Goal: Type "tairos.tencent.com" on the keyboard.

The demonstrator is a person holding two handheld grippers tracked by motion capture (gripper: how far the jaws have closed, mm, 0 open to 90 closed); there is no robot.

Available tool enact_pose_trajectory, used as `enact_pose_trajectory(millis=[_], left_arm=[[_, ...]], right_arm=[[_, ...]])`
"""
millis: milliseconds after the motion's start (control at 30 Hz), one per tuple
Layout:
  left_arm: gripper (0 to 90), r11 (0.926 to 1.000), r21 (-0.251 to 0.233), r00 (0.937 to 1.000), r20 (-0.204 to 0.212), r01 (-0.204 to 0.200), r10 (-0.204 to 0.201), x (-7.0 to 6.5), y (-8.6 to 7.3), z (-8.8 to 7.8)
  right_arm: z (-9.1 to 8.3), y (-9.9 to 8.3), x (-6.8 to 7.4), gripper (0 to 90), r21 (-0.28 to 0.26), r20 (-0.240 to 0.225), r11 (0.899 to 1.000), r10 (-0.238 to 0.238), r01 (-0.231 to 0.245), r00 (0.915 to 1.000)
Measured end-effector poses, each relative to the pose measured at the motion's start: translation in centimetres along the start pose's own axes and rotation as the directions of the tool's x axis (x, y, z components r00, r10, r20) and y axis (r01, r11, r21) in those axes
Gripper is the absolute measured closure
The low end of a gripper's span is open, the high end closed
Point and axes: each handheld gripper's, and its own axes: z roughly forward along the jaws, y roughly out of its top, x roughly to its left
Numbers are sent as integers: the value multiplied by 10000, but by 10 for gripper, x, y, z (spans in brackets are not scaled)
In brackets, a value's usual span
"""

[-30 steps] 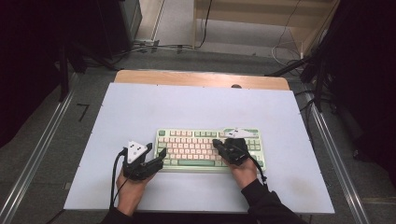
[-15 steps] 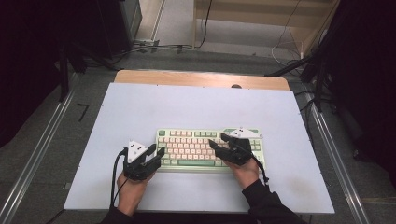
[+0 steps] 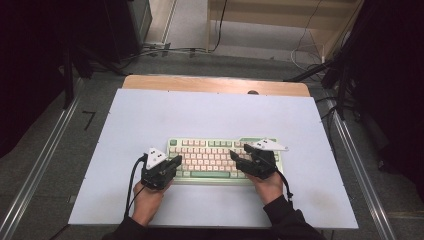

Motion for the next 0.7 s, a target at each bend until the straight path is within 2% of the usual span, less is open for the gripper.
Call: enact_pose_trajectory(millis=[400, 700], left_arm=[[900, 9991, 348, 9992, 313, -261, 250, -6, 5, 18], [900, 9961, 809, 9991, 273, -357, 335, -8, 6, 27]], right_arm=[[-10, -7, -11, 364, 63, 371, 9994, 343, -346, 9987], [-17, -11, -16, 364, 23, 576, 9988, 497, -499, 9971]])
